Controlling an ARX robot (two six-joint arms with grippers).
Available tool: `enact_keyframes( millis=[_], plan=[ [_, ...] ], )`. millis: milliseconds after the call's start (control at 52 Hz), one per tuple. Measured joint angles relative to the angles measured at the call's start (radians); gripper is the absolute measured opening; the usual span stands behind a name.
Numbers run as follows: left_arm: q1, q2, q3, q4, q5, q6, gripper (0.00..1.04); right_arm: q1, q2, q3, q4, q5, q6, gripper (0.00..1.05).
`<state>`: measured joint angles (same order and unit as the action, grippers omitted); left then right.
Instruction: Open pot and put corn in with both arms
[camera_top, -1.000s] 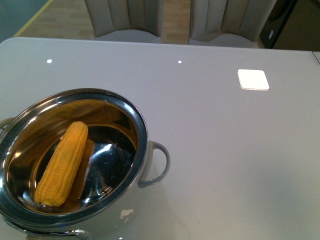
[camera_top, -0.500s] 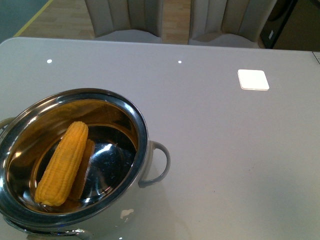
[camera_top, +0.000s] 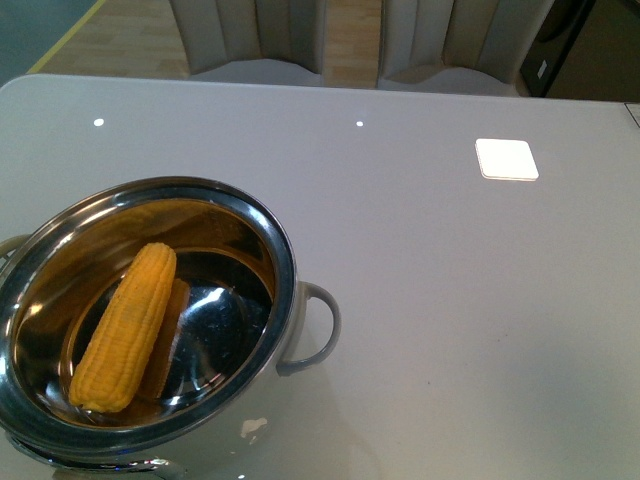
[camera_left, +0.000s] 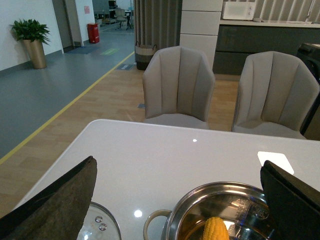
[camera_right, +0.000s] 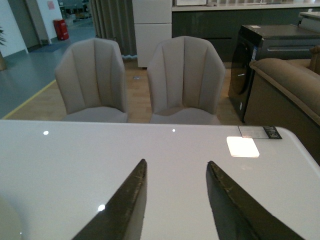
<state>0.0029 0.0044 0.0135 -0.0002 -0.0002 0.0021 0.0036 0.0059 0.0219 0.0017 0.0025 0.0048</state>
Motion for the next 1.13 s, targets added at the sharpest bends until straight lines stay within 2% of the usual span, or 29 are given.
enact_keyframes(
  millis=[154, 269, 1135],
  plan=[
    [0.0, 0.0, 0.0, 0.0, 0.0, 0.0, 0.98, 0.0, 0.0, 0.0, 0.0, 0.0, 0.0, 0.75],
    [0.0, 0.0, 0.0, 0.0, 0.0, 0.0, 0.98, 0.0, 0.0, 0.0, 0.0, 0.0, 0.0, 0.96],
    [0.0, 0.0, 0.0, 0.0, 0.0, 0.0, 0.98, 0.0, 0.0, 0.0, 0.0, 0.0, 0.0, 0.96]
  ],
)
